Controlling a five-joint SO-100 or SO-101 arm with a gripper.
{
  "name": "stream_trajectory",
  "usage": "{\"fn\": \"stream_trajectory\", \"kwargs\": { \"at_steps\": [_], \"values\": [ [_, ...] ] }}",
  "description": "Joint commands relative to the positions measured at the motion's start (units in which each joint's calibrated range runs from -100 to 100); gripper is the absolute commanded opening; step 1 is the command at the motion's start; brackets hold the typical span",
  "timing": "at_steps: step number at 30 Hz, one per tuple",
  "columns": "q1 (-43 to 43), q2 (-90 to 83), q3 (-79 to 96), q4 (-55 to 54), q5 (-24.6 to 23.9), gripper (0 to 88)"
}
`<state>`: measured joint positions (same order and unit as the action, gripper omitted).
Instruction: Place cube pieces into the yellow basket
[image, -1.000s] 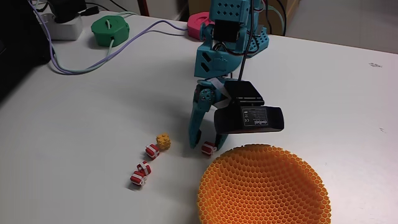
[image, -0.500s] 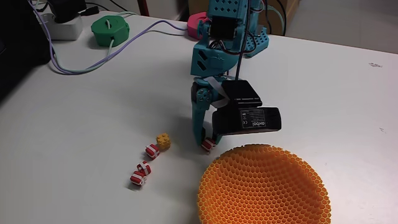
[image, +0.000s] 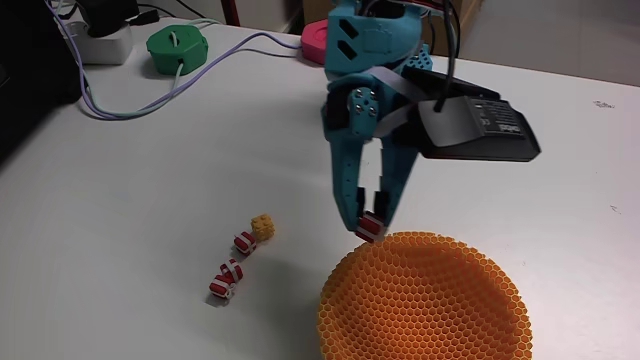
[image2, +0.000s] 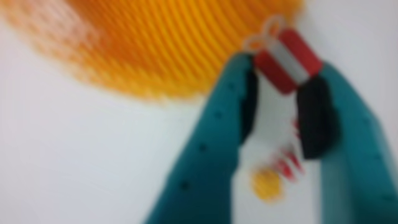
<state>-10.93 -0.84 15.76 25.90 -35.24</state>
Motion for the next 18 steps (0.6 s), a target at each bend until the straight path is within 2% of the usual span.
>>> {"fn": "stream_trajectory", "kwargs": {
  "at_steps": [1, 3, 5, 7, 12, 18],
  "values": [
    [-4.3, 1.8, 0.0, -8.1, -1.7, 26.5],
    [-5.6, 3.1, -0.3, -9.6, -1.5, 33.3],
    [-6.2, 3.4, -0.3, -10.3, -1.1, 36.1],
    [-5.8, 2.1, -0.7, -7.4, -0.1, 36.9],
    [0.1, -6.9, 1.3, 8.4, 2.1, 35.1],
    [2.5, -13.6, 7.8, 10.1, 2.3, 34.0]
  ]
}}
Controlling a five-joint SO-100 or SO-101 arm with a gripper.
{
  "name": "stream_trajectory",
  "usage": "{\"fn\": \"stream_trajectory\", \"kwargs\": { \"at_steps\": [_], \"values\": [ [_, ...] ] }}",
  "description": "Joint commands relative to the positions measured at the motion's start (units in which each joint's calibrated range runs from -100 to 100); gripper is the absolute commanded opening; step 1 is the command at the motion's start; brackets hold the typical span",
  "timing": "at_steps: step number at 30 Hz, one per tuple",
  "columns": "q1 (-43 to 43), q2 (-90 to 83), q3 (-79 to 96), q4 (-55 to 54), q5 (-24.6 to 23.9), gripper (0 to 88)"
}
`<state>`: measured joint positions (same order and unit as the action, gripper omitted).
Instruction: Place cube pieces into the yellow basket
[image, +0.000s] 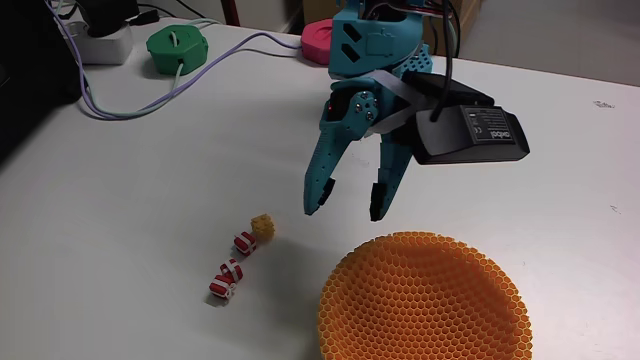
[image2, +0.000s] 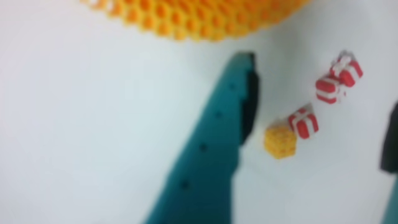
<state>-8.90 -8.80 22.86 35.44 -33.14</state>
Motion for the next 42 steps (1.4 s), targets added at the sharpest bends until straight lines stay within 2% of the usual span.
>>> {"fn": "stream_trajectory", "kwargs": {
  "at_steps": [1, 3, 7, 11, 16, 23, 31, 36, 38, 42],
  "values": [
    [1.0, -6.3, 1.4, 1.7, 0.4, 34.1],
    [3.4, -7.6, 2.8, 5.7, 1.0, 34.5],
    [12.0, -9.5, 10.7, 6.3, 2.6, 34.2],
    [18.3, -8.2, 23.6, -8.4, -0.9, 32.1],
    [19.2, -5.8, 38.5, -34.7, -8.1, 33.3],
    [19.1, 4.8, 36.1, -46.2, -10.5, 33.5],
    [20.7, 20.2, 22.9, -52.6, -10.8, 31.0],
    [22.8, 24.1, 17.5, -52.6, -10.6, 28.6],
    [23.5, 24.0, 18.0, -52.1, -10.8, 26.4],
    [25.0, 22.3, 20.8, -50.5, -11.1, 15.6]
  ]
}}
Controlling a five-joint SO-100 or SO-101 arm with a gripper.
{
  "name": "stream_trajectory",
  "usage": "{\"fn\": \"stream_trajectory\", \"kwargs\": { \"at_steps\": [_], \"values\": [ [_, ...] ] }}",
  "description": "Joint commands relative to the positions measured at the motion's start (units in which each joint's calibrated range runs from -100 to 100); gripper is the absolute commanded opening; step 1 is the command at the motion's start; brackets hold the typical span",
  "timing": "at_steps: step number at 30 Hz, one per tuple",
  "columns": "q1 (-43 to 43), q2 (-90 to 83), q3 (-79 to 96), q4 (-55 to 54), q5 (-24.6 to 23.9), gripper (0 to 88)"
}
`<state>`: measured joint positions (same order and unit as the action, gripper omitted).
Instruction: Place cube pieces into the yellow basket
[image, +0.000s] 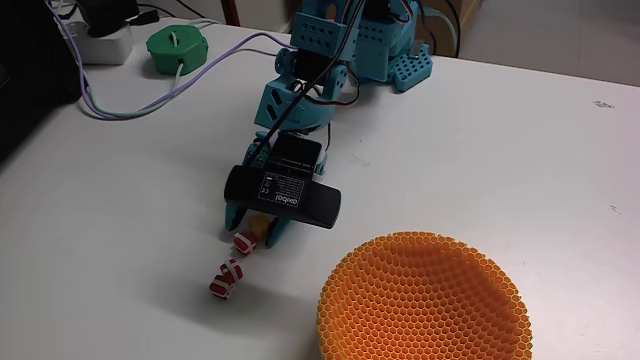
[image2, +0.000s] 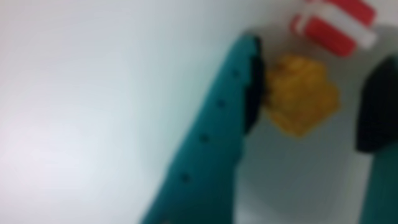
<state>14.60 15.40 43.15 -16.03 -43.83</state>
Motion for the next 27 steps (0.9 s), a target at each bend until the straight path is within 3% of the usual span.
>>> {"fn": "stream_trajectory", "kwargs": {
  "at_steps": [1, 5, 12, 17, 26, 27],
  "values": [
    [1.7, -2.2, 1.2, 1.3, -0.6, 13.0],
    [2.2, -2.6, 2.4, 1.9, -0.1, 0.6],
    [1.2, -9.5, -1.2, 2.2, 4.3, 0.0],
    [-5.7, -16.6, -17.7, 16.1, 6.3, 0.0],
    [-25.0, -9.2, -31.2, 17.5, -2.1, 0.0],
    [-26.1, -8.6, -31.2, 17.4, -2.4, 4.1]
  ]
}}
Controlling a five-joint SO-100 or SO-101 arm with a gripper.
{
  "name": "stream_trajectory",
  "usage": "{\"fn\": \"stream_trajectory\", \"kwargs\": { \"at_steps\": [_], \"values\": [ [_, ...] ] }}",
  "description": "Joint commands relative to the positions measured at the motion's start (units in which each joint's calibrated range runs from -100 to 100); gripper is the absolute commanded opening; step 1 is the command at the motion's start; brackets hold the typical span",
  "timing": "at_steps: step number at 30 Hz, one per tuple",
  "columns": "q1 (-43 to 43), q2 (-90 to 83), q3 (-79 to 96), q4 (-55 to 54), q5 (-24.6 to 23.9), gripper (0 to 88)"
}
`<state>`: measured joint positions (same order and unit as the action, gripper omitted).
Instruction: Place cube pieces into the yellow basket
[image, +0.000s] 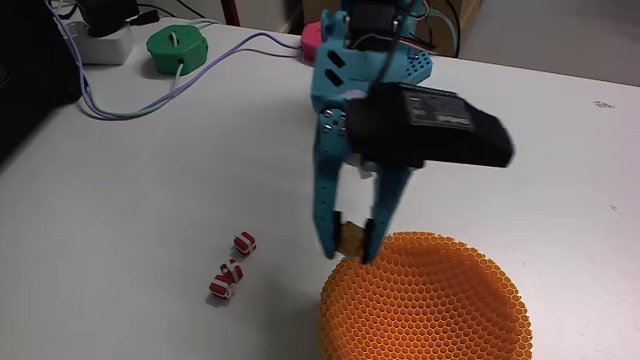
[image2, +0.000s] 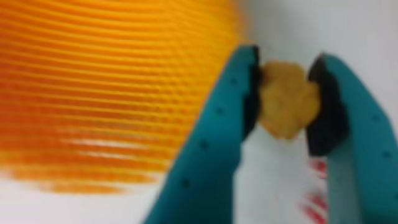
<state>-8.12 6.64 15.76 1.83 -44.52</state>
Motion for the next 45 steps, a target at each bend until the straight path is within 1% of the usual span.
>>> {"fn": "stream_trajectory", "kwargs": {
  "at_steps": [1, 2, 4, 7, 11, 14, 17, 18, 20, 21, 23, 26, 29, 38, 42, 45],
  "values": [
    [-4.3, 0.7, -3.9, -0.4, -1.7, 12.0],
    [-5.1, 1.2, -3.9, -0.4, -1.1, 19.9],
    [-6.3, 1.3, -3.0, -0.1, -0.6, 27.8],
    [-6.8, 1.1, -2.1, -0.3, 0.5, 34.9],
    [-4.3, -1.7, -2.2, 2.6, 3.3, 40.1],
    [0.3, -5.8, -2.4, 9.7, 4.5, 39.9],
    [8.5, -10.2, -0.5, 17.1, 5.4, 37.9],
    [11.7, -11.4, 1.0, 18.4, 5.6, 37.1],
    [16.8, -13.4, 6.5, 18.4, 4.3, 34.9],
    [18.7, -13.9, 9.7, 17.5, 3.5, 34.4],
    [20.9, -14.3, 17.6, 11.9, 0.9, 33.5],
    [21.5, -13.1, 29.3, -1.3, -2.5, 33.6],
    [21.3, -9.2, 34.3, -10.1, -3.7, 33.7],
    [21.0, 5.8, 26.7, -19.0, -3.6, 32.3],
    [21.6, 11.4, 21.5, -22.5, -2.7, 30.7],
    [21.6, 14.5, 19.0, -23.8, -3.0, 28.3]
  ]
}}
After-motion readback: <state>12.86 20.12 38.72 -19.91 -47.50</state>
